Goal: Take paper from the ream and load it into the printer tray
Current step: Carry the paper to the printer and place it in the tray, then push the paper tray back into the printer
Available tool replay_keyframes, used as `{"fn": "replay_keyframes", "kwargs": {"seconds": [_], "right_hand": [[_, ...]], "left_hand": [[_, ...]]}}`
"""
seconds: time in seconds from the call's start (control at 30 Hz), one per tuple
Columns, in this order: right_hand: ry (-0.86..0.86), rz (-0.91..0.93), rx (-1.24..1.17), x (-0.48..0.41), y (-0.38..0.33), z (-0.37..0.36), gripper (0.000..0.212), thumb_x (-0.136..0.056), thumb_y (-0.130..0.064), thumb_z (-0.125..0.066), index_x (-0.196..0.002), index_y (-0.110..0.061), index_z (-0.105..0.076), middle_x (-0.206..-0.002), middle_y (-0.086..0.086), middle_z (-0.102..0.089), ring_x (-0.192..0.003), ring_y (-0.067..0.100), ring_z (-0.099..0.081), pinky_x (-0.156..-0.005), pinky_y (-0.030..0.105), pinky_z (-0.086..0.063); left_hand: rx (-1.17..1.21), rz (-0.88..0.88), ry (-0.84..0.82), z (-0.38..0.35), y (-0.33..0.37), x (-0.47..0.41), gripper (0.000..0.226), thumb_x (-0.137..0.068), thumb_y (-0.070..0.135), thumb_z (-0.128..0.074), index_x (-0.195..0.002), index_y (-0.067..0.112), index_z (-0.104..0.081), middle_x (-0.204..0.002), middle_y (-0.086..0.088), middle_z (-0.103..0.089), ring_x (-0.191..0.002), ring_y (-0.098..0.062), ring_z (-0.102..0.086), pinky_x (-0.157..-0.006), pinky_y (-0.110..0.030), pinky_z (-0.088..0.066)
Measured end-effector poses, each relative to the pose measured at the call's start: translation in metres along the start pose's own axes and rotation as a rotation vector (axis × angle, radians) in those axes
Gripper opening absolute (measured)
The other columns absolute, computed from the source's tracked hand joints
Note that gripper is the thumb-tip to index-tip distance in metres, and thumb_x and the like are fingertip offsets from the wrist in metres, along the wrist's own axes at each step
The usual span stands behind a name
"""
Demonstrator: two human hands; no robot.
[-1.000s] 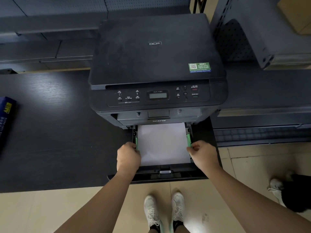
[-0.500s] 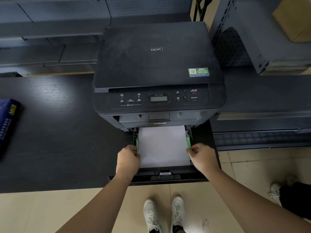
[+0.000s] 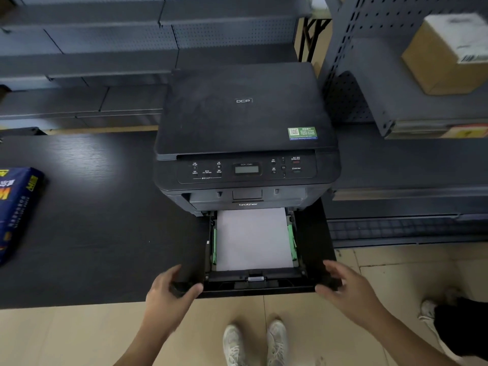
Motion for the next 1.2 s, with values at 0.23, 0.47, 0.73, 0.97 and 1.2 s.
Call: {"fn": "replay_keyframes", "kwargs": {"seconds": [0.23, 0.47, 0.73, 0.97, 1.2], "right_hand": [[0.11, -0.073, -0.076, 0.008, 0.001, -0.018, 0.071, -0.073, -0.024, -0.085, -0.136, -0.017, -0.055, -0.117, 0.0, -0.07, -0.096, 0.008, -0.063, -0.085, 0.016, -0.045], [0.183, -0.086, -0.107, 0.006, -0.002, -0.022, 0.061, -0.072, -0.018, -0.085, -0.128, -0.012, -0.063, -0.105, 0.0, -0.073, -0.091, 0.008, -0.065, -0.086, 0.02, -0.047], [0.215, -0.057, -0.137, -0.01, -0.016, -0.018, 0.058, -0.077, -0.014, -0.081, -0.131, -0.009, -0.061, -0.098, -0.009, -0.07, -0.091, 0.006, -0.065, -0.078, 0.01, -0.043], [0.234, -0.039, -0.153, -0.049, -0.031, -0.014, 0.061, -0.081, -0.019, -0.077, -0.137, -0.009, -0.054, -0.109, 0.007, -0.075, -0.098, 0.012, -0.067, -0.084, 0.017, -0.046], [0.294, -0.047, -0.195, -0.099, -0.054, -0.006, 0.057, -0.086, -0.018, -0.073, -0.138, -0.003, -0.053, -0.119, 0.012, -0.072, -0.113, 0.021, -0.066, -0.089, 0.022, -0.045]], "left_hand": [[0.201, 0.077, -0.027, -0.014, -0.012, 0.013, 0.098, -0.067, 0.014, -0.089, -0.15, 0.018, -0.037, -0.133, 0.0, -0.054, -0.117, -0.026, -0.059, -0.102, -0.037, -0.046], [0.192, 0.166, 0.054, -0.017, -0.016, 0.006, 0.074, -0.066, 0.016, -0.089, -0.132, 0.011, -0.057, -0.112, -0.009, -0.071, -0.093, -0.023, -0.066, -0.087, -0.036, -0.051], [0.159, 0.146, 0.071, -0.016, -0.002, -0.014, 0.068, -0.071, 0.022, -0.085, -0.133, 0.014, -0.058, -0.108, -0.002, -0.074, -0.106, -0.024, -0.066, -0.084, -0.033, -0.048], [0.142, 0.106, 0.09, -0.011, 0.027, -0.051, 0.076, -0.073, 0.026, -0.084, -0.14, 0.012, -0.051, -0.12, -0.006, -0.07, -0.114, -0.027, -0.063, -0.097, -0.04, -0.048], [0.172, 0.061, 0.105, -0.014, 0.054, -0.097, 0.062, -0.076, 0.03, -0.08, -0.131, 0.013, -0.057, -0.104, 0.003, -0.075, -0.105, -0.019, -0.067, -0.088, -0.035, -0.051]]}}
Point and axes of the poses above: each hand's wrist, its own x-axis away from the middle knuckle, its own z-axis out of the back of the hand, y = z × x, the point moved 3 cm from there along -x, towards the middle knuckle
